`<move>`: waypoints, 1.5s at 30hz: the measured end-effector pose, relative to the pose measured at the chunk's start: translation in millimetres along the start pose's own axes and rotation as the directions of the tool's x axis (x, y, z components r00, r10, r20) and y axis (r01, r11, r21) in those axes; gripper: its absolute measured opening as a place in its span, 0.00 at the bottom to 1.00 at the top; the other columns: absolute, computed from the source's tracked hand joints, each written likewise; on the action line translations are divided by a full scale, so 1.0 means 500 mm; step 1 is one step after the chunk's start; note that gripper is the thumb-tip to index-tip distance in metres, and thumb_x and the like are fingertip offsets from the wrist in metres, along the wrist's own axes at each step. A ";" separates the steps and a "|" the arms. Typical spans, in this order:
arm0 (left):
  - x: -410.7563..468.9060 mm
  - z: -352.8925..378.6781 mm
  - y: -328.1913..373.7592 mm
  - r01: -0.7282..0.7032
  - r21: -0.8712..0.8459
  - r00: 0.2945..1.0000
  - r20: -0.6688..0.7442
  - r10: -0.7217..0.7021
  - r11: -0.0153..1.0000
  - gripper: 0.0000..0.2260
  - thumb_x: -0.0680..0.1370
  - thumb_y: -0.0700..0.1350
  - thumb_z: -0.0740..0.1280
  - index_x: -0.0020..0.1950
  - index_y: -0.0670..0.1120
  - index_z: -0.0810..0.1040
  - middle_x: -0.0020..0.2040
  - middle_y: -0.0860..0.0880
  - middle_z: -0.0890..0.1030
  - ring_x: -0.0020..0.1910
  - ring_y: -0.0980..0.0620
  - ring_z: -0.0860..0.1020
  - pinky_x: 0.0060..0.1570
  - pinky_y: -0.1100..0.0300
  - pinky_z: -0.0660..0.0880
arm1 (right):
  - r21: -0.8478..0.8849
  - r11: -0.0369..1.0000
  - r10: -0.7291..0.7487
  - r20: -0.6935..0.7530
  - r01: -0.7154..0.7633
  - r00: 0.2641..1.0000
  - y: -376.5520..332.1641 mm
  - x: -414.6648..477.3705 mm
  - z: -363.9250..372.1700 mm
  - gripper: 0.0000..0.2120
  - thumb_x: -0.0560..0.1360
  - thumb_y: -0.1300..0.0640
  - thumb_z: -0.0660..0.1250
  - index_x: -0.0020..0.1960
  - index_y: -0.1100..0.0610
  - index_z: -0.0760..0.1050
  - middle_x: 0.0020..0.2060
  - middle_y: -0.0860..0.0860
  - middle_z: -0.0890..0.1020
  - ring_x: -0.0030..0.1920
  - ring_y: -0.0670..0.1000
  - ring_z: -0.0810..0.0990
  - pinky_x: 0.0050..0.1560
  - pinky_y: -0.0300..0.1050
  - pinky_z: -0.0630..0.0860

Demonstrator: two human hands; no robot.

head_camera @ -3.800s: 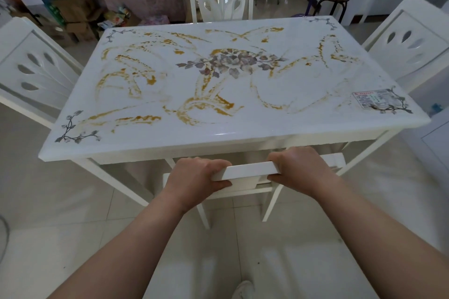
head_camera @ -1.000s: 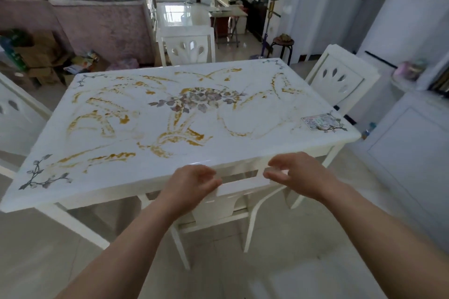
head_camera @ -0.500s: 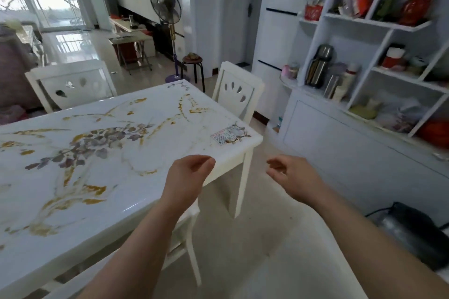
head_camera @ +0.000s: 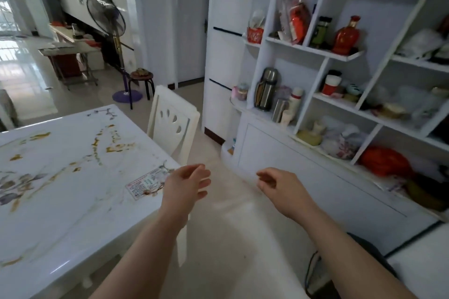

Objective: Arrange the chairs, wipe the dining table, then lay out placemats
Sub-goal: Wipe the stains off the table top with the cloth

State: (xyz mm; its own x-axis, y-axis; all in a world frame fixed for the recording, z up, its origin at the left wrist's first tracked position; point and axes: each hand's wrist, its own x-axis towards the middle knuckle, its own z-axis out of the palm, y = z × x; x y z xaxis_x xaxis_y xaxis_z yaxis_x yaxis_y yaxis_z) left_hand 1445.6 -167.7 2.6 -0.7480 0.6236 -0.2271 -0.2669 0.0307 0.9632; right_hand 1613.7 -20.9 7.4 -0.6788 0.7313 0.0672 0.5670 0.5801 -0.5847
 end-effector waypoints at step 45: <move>0.933 1.055 -0.129 0.232 0.321 0.876 0.341 -0.341 0.918 0.06 0.79 0.42 0.64 0.52 0.44 0.79 0.47 0.45 0.84 0.46 0.46 0.82 0.48 0.51 0.79 | 0.215 0.845 0.533 -0.260 -0.490 0.805 0.857 0.815 -0.270 0.09 0.77 0.57 0.66 0.56 0.56 0.79 0.50 0.49 0.83 0.48 0.44 0.80 0.50 0.35 0.72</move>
State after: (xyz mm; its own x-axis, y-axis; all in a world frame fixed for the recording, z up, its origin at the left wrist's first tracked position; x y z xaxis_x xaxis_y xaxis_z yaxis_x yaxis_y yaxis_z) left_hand 1434.5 533.3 -89.9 -0.3576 0.8021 -0.4783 -0.2237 0.4237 0.8778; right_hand 1642.8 574.0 -106.6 -0.1225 0.9914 -0.0470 0.7112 0.0546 -0.7009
